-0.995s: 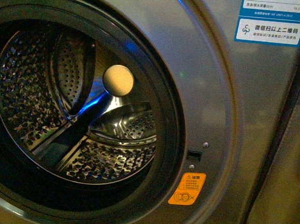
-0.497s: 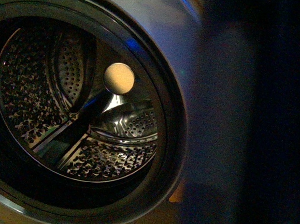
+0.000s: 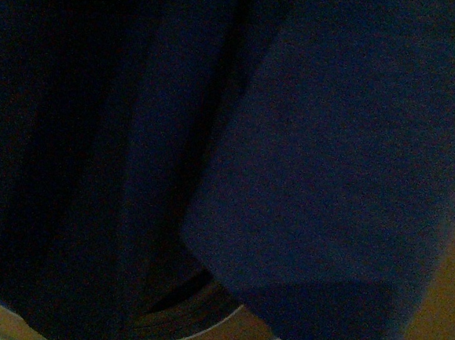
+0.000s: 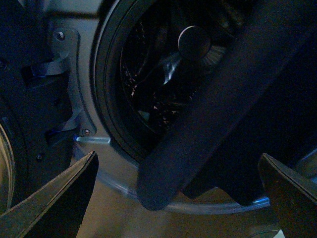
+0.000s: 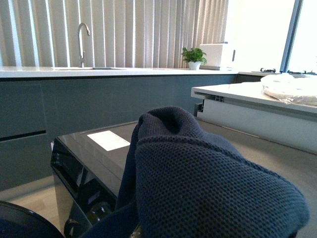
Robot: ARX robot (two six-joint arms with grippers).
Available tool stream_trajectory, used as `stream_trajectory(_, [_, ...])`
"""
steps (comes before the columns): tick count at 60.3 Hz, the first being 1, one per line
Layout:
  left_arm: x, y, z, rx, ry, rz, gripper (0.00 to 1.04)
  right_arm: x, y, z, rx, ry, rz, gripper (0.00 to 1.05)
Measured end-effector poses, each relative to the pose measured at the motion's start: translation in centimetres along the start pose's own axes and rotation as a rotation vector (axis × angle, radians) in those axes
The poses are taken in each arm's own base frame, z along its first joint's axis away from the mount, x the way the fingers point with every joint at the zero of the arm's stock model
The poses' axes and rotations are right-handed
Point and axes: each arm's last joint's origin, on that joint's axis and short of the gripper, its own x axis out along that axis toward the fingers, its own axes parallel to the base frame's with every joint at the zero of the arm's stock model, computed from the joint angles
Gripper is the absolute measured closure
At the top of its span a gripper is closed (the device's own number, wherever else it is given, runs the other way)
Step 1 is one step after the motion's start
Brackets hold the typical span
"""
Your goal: Put clothes into washing machine
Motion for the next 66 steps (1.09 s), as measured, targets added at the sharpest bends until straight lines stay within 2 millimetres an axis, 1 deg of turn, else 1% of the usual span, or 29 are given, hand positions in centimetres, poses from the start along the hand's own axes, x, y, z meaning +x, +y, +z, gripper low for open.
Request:
stream_trajectory(41, [0.0,0.0,0.0,0.000,0.000,0.000,0.07,0.0,0.0,0.0,0.000,0.000,-0.001,1.01])
stream_trajectory(43, [0.1,0.0,0.0,-0.033,-0.001,-0.045,0.07,0.0,0.0,0.0,0.000,0.000,-0.001,1.01])
stream_trajectory(45, [0.3,0.1,0.3,-0.107,-0.008,-0.166,0.07,0.0,0.0,0.0,0.000,0.000,-0.002,1.01])
stream_trajectory(48, [0.7,0.3,0.5,-0.202,0.010,-0.289,0.07,0.0,0.0,0.0,0.000,0.000,-0.003,1.01])
stream_trajectory(51, [1.1,0.6,0.6,-0.267,0.039,-0.360,0.07,0.0,0.0,0.0,0.000,0.000,0.000,1.01])
stream_trajectory(54, [1.7,0.8,1.1,-0.311,0.066,-0.435,0.07,0.0,0.0,0.0,0.000,0.000,-0.002,1.01])
stream_trajectory(57, [2.5,1.1,2.2,-0.336,0.072,-0.492,0.07,0.0,0.0,0.0,0.000,0.000,-0.003,1.01])
stream_trajectory(66, [6.2,2.3,7.2,-0.317,-0.002,-0.595,0.07,0.0,0.0,0.0,0.000,0.000,-0.002,1.01])
